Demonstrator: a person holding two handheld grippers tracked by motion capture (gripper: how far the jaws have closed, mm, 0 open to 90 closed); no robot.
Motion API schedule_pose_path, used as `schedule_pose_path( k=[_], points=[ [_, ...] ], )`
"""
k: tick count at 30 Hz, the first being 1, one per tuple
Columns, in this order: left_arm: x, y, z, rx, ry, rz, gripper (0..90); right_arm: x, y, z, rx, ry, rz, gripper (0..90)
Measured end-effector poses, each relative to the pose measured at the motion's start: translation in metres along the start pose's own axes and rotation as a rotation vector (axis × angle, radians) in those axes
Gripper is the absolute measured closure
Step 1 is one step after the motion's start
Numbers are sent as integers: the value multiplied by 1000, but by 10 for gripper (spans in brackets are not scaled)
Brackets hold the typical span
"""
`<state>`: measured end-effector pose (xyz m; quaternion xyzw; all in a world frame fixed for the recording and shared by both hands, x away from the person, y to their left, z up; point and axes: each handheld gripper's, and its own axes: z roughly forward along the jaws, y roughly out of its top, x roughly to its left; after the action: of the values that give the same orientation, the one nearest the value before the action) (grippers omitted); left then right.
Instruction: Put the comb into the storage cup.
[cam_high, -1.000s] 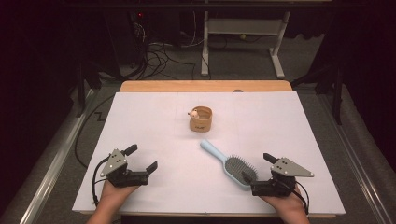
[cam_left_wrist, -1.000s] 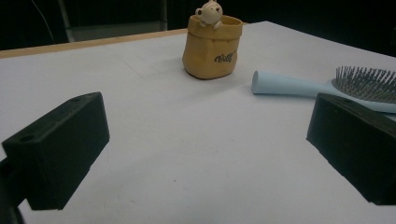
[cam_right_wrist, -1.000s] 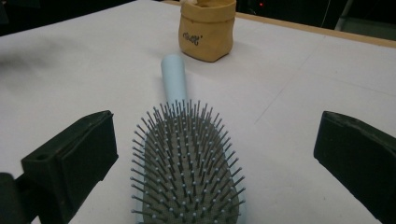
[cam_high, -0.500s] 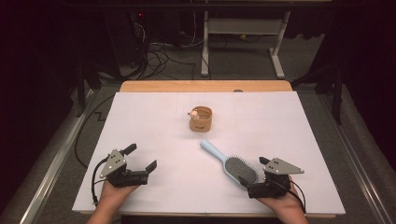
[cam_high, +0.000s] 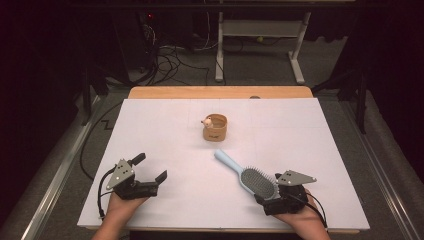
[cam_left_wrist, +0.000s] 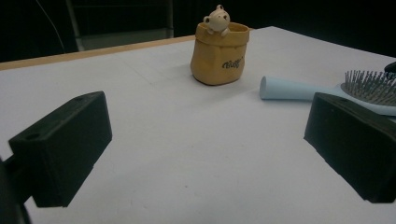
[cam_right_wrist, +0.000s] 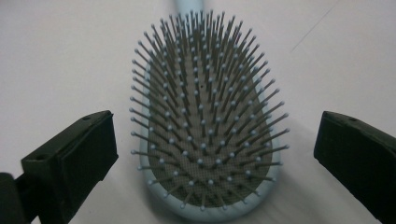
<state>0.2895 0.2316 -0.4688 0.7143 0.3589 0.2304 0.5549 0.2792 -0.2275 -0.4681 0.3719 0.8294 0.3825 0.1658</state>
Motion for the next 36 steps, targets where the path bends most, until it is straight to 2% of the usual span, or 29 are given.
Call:
schedule_pose_path(
  k=[6, 11, 12, 14, 20, 21, 25, 26, 30, 36],
  points=[
    [-1, 0, 1, 6, -3, 25, 13, -2, 2, 4, 58, 2, 19, 2],
    [-1, 0, 0, 1, -8, 26, 13, -3, 7, 5, 100, 5, 19, 2],
    [-2, -1, -1, -1, -12, 24, 13, -4, 9, 4, 124, -4, 18, 2],
    [-2, -1, -1, -5, -12, 25, 13, -4, 11, 3, 130, -1, 14, 2],
    [-3, 0, 0, -7, -10, 34, 13, -5, 24, 3, 224, 11, -27, 3],
    [-3, 0, 0, -7, -7, 31, 12, -5, 26, 3, 232, 18, -41, 3],
    [-2, 0, -1, -6, -5, 27, 12, -4, 31, 6, 264, 28, -47, 3],
    [-2, -1, -1, -8, -7, 25, 12, -4, 34, 8, 289, 27, -65, 3],
    [-2, 0, -1, -9, -3, 26, 12, -1, 39, 15, 347, 28, -90, 3],
    [-2, -1, -1, -1, -2, 29, 13, 2, 49, 26, 416, 28, -133, 3]
  ],
)
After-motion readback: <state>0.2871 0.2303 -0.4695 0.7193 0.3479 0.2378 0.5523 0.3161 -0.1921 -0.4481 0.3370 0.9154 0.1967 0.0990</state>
